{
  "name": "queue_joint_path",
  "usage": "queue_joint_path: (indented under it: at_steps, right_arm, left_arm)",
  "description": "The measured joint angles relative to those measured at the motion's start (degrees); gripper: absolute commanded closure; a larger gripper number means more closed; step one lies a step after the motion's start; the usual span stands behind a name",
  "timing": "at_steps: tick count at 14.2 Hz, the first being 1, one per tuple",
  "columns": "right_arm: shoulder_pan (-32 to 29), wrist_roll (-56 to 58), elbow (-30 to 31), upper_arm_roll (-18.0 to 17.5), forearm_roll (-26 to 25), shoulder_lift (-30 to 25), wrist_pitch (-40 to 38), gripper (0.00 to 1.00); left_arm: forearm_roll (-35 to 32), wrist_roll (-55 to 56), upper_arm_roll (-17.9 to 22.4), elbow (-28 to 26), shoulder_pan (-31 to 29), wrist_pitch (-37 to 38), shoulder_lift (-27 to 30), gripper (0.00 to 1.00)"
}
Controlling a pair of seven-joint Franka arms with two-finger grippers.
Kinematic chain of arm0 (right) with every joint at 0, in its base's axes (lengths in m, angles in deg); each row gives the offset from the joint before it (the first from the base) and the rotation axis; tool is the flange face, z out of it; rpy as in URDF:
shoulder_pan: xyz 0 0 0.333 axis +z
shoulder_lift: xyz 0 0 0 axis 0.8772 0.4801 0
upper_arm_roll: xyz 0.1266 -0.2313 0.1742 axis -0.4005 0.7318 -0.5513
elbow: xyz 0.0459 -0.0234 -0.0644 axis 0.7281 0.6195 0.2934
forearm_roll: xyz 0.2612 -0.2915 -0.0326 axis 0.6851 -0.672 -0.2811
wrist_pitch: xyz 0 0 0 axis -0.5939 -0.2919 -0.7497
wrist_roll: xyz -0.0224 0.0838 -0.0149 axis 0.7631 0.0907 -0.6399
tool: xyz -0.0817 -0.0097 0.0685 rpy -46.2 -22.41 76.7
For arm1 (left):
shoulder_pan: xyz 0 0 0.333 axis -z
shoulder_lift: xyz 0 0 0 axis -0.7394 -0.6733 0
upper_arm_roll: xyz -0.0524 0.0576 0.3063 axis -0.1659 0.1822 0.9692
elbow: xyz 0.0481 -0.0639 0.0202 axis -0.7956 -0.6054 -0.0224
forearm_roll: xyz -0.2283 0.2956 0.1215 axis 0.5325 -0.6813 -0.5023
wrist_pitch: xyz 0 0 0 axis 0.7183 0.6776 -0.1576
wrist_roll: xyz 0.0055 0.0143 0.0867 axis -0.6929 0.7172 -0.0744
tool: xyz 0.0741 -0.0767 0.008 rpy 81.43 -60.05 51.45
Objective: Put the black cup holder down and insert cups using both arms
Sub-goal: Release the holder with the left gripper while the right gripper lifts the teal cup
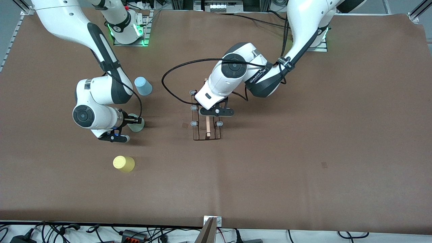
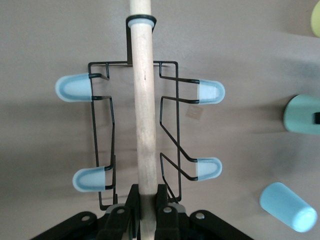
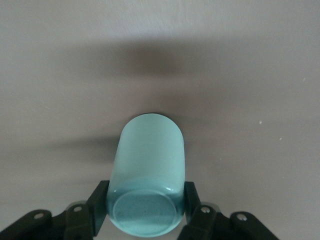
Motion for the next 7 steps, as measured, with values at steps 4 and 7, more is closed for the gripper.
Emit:
queue_joint_path:
  at_steps: [4,7]
  right_arm:
    - [0.06,0.07,-7.71,-0.04,0.0,-0.87,-10.27,0.74]
    - [0.89,0.07,-14.12,-0.4,0.63,-1.55,-18.64,0.74]
  left_arm:
    - [-1.82,0.16,0.01,0.35,0.59,-0.83,-2.16,0.2]
    - [-1.82,0.16,-0.05,3.99,-0.03,6.16,-0.43,0.0]
